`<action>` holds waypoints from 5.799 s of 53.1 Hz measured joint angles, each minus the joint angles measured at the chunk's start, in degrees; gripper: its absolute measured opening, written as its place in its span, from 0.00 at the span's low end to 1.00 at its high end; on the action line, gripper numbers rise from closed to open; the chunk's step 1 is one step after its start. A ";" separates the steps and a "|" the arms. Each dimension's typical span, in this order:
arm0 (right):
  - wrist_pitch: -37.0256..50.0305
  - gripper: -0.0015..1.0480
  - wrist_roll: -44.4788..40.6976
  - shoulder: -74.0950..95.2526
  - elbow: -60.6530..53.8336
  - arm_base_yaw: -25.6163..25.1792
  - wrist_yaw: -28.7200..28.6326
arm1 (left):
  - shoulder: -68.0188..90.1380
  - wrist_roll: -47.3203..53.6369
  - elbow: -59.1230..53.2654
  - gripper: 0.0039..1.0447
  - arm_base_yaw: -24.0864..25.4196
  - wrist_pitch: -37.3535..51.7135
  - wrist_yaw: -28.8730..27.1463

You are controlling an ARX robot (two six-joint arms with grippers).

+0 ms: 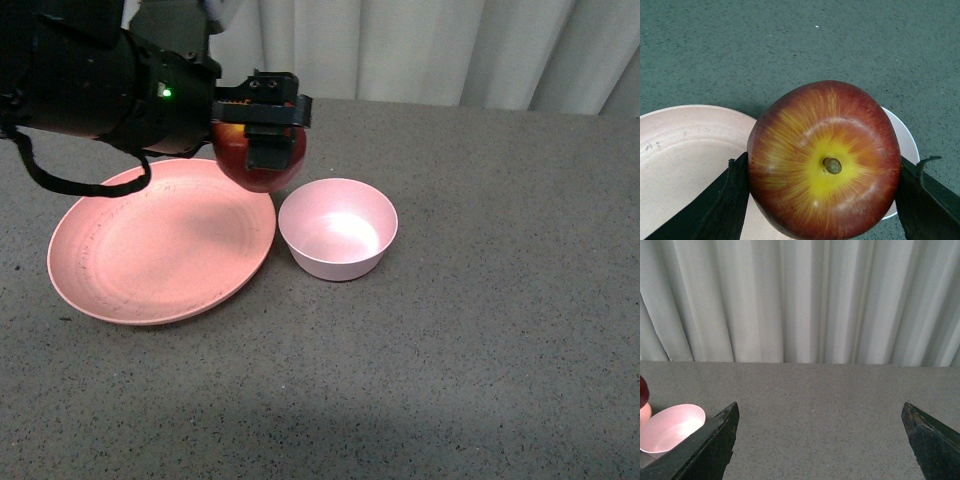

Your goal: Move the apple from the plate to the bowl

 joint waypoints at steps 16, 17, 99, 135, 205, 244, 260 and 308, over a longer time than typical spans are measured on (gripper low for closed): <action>0.00 0.91 0.00 0.00 0.00 0.00 0.00 | 4.98 0.92 4.79 0.69 -5.25 -2.03 -0.13; 0.00 0.91 0.00 0.00 0.00 0.00 0.00 | 5.29 1.01 5.01 0.69 -5.51 -2.03 -0.17; 0.00 0.91 0.00 0.00 0.00 0.00 0.00 | -6.19 -4.11 -12.76 0.94 -4.17 17.16 -25.94; 0.00 0.91 0.00 0.00 0.00 0.00 -0.09 | -25.00 4.11 -40.63 0.18 6.95 48.61 -16.41; 0.00 0.91 0.00 0.00 0.00 0.00 -0.04 | -87.10 4.61 -53.31 0.03 19.06 2.34 -4.37; 0.00 0.91 0.00 0.00 0.00 0.00 -0.07 | -108.41 4.63 -53.31 0.03 19.06 -19.28 -4.26; 0.00 0.91 0.00 0.00 0.00 0.00 -0.07 | -108.63 4.61 -53.31 0.30 19.06 -19.47 -4.26; 0.00 0.91 0.00 0.00 0.00 0.00 -0.07 | -108.63 4.74 -53.31 0.94 19.06 -19.50 -4.26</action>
